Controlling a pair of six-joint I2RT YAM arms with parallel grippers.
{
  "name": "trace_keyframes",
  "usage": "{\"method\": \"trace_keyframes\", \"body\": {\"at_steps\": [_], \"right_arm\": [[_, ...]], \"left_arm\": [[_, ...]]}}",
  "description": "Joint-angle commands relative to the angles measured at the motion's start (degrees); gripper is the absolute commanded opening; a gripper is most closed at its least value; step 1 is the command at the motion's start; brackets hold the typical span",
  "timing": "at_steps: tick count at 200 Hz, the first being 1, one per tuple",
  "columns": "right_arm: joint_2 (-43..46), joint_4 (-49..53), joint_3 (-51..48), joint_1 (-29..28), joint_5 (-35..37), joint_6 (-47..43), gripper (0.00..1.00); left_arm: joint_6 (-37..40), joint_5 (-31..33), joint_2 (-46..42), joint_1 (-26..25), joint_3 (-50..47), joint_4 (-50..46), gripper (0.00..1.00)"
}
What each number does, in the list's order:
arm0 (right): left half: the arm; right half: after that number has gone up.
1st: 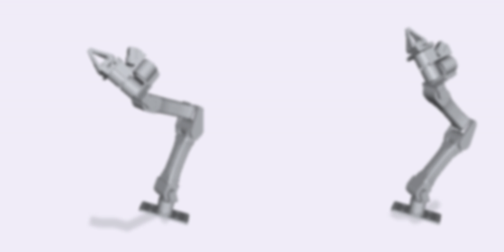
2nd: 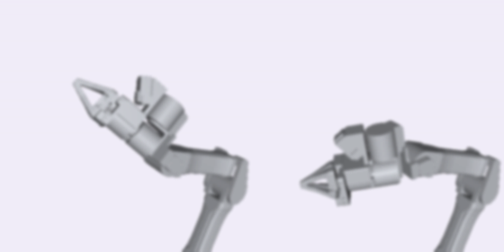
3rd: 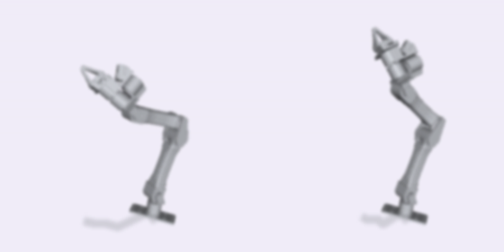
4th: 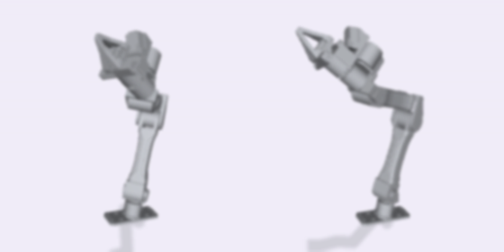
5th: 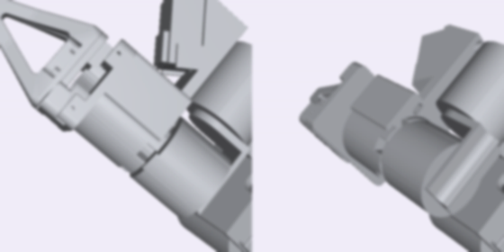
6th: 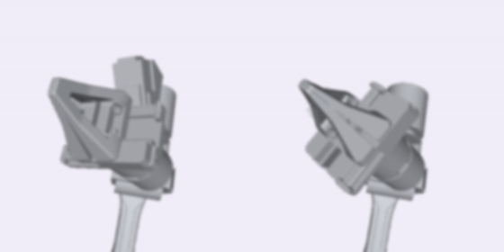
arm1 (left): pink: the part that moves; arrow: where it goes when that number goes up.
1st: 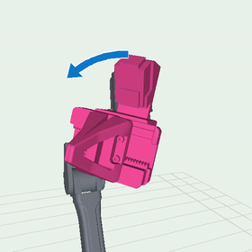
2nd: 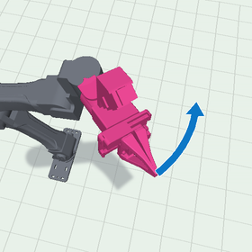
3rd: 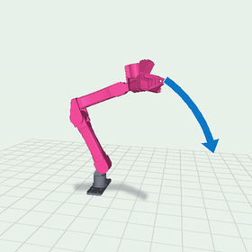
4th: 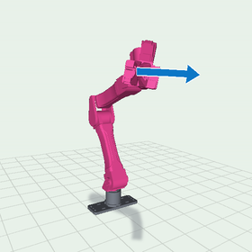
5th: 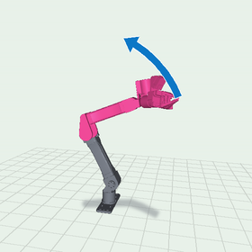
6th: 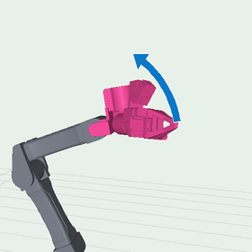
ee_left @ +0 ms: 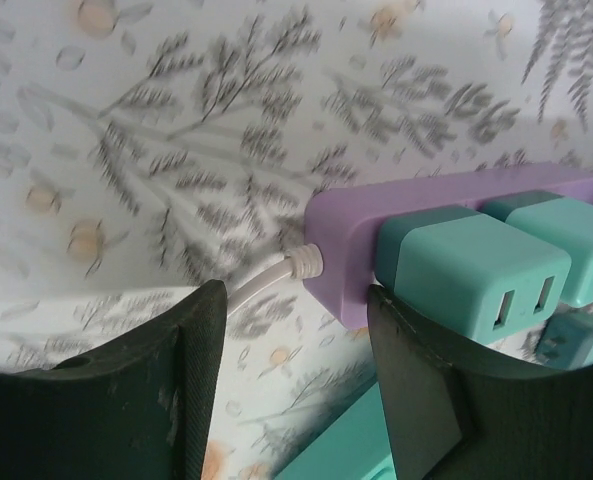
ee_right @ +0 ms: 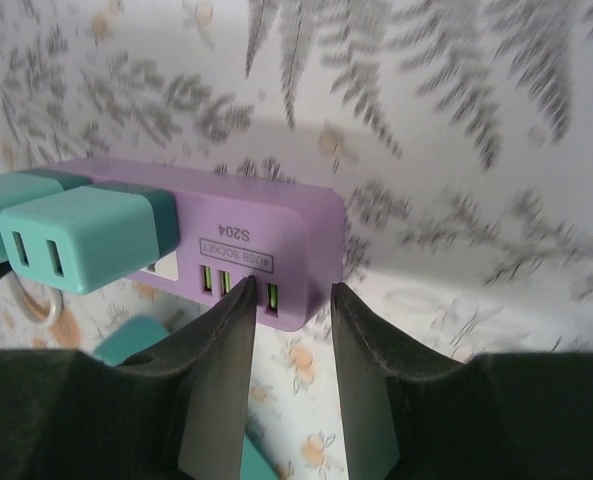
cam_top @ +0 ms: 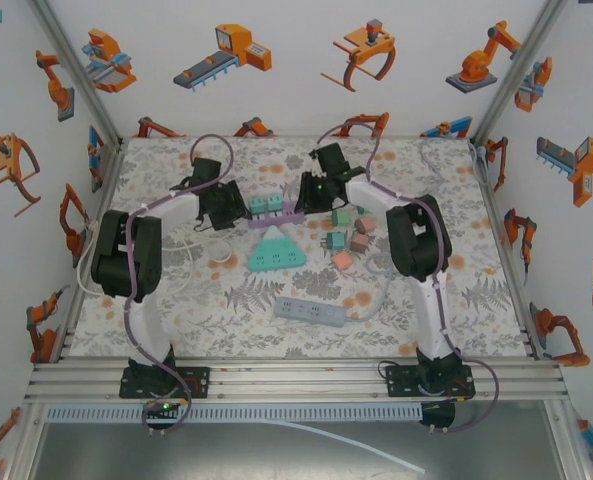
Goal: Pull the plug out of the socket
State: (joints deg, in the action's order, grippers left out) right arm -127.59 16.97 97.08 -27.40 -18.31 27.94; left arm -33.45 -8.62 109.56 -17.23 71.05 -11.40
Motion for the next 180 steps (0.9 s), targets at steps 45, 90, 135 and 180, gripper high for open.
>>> {"method": "trace_keyframes", "body": {"at_steps": [45, 90, 135, 180], "right_arm": [[7.05, 0.95, -1.67, -0.99, 2.86, -2.71, 0.44], [15.43, -5.04, -3.03, -1.02, 4.07, -14.96, 0.46], [22.75, -22.98, -14.06, -1.08, -5.54, -41.38, 0.47], [20.56, -28.47, -18.23, -1.41, -22.1, -69.07, 0.48]], "left_arm": [[1.89, 1.01, -10.07, -0.61, -7.32, -0.72, 0.61], [2.07, 0.89, -16.34, -0.52, -8.44, 1.09, 0.65], [1.46, -1.97, -20.3, -0.61, -12.42, 8.55, 0.66], [1.67, -0.42, -18.5, -0.61, -12.23, 8.06, 0.66]]}}
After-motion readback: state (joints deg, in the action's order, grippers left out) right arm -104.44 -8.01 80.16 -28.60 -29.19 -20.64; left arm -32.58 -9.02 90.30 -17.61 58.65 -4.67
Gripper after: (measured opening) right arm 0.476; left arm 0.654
